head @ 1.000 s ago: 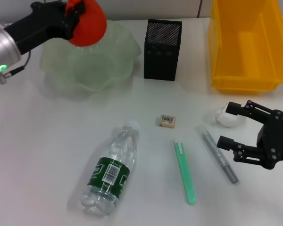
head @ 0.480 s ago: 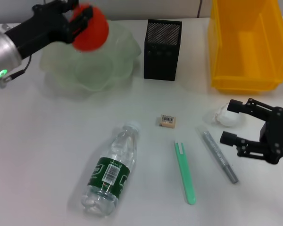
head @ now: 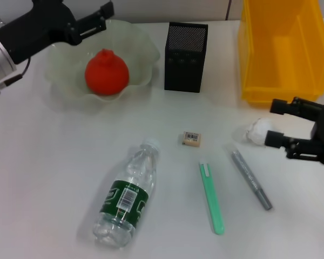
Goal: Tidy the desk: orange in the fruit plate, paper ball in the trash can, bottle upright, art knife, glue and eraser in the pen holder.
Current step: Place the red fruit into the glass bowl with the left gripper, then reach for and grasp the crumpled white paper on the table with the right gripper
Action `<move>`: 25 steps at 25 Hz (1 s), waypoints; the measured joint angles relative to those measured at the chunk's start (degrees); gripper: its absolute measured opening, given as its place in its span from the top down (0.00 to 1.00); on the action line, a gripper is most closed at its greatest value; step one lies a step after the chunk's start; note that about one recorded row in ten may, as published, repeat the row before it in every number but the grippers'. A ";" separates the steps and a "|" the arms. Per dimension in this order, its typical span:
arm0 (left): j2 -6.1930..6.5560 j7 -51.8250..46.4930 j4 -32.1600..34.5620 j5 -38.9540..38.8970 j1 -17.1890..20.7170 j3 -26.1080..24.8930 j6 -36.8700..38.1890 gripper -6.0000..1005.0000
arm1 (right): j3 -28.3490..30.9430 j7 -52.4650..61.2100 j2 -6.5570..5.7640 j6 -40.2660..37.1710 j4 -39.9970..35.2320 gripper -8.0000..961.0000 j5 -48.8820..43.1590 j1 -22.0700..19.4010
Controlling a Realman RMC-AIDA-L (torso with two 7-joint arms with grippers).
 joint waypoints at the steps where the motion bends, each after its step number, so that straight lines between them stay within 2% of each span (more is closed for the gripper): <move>1: 0.30 -0.49 0.54 0.51 1.34 0.77 3.50 0.22 | -0.43 5.04 0.12 -0.48 -4.48 0.13 -0.15 -0.04; 2: 0.30 -0.49 0.54 0.51 1.34 0.77 3.50 0.21 | -0.43 5.04 0.12 -0.48 -4.48 0.13 -0.15 -0.04; 5: 1.14 -0.68 2.40 4.08 4.89 4.64 9.61 0.19 | -4.28 19.65 0.19 -0.36 -19.08 0.13 -1.67 0.20; 6: 1.13 -0.17 4.12 6.35 7.77 7.18 12.12 0.19 | -7.68 25.91 0.20 -0.27 -26.26 0.13 -3.59 0.57; 7: 1.13 -0.17 4.12 6.35 7.77 7.18 12.12 0.18 | -10.90 31.35 0.22 -0.26 -31.83 0.13 -6.28 1.02; 9: 0.63 1.17 5.27 7.53 10.63 8.85 13.58 0.17 | -16.31 39.83 0.35 -0.08 -40.28 0.13 -11.50 2.08; 11: 0.10 3.93 5.11 7.54 14.21 9.68 13.97 0.17 | -26.32 54.62 0.51 1.11 -49.75 0.13 -21.57 5.33; 14: 0.18 4.65 3.18 7.19 15.38 8.99 13.86 0.17 | -34.45 64.38 0.48 3.92 -49.88 0.13 -28.31 7.89; 15: 0.18 4.65 3.18 7.19 15.38 8.99 13.86 0.17 | -34.45 64.38 0.48 3.92 -49.88 0.13 -28.31 7.89; 20: 0.31 5.37 1.94 7.09 15.58 8.78 13.76 0.17 | -46.09 71.88 0.52 14.40 -42.76 0.13 -37.52 9.37; 24: 0.28 5.41 1.59 7.25 15.23 8.90 13.45 0.17 | -49.07 72.71 0.34 21.34 -34.66 0.13 -38.39 11.11; 25: 0.28 5.41 1.59 7.25 15.23 8.90 13.45 0.17 | -49.07 72.71 0.34 21.34 -34.66 0.13 -38.39 11.11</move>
